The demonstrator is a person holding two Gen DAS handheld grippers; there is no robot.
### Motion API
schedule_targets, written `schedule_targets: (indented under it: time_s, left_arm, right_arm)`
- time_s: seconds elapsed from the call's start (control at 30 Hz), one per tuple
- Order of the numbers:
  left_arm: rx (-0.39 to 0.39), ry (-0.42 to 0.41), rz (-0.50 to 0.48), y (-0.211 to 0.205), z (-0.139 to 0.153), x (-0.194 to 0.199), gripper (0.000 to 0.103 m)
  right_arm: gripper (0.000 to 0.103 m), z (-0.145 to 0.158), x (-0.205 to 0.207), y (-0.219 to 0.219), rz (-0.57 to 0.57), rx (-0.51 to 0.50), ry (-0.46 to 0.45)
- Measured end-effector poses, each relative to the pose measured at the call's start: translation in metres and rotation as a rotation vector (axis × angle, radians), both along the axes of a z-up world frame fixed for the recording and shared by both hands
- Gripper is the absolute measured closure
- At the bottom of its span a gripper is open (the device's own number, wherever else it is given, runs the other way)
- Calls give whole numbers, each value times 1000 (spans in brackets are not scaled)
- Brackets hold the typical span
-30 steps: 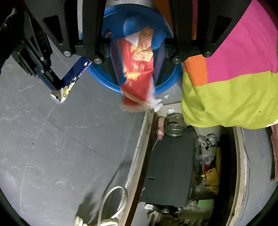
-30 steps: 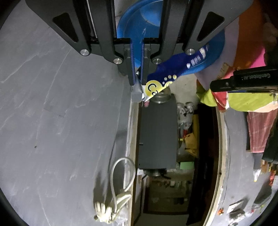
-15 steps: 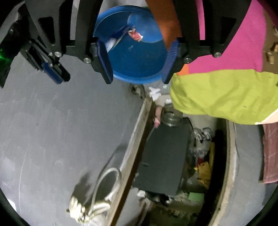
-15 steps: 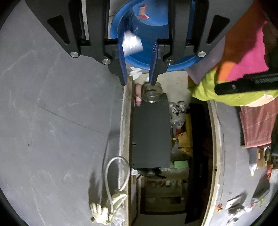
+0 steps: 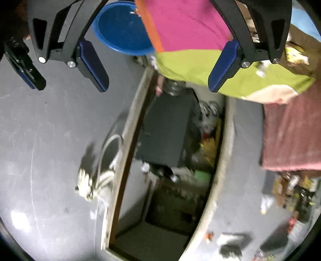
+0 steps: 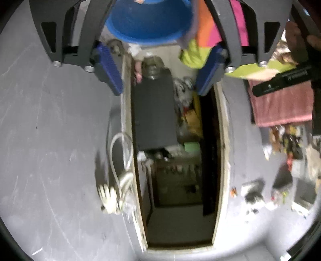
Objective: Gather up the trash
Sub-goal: 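Move both grippers back over the trash on the blanket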
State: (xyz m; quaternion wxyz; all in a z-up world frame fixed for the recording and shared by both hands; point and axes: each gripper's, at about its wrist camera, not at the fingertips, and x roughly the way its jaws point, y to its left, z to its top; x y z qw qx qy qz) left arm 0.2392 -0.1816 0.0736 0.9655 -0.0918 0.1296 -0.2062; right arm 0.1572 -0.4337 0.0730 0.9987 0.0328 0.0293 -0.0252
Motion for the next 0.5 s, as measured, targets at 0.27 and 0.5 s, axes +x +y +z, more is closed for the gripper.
schedule_targets:
  time_s: [0.27, 0.5]
  left_arm:
    - [20, -80, 104, 58, 11, -54, 2]
    - [62, -117, 207, 103, 1, -94, 2]
  right_arm:
    - [0, 18, -28, 51, 94, 19, -82]
    - [0, 11, -42, 99, 161, 4, -112]
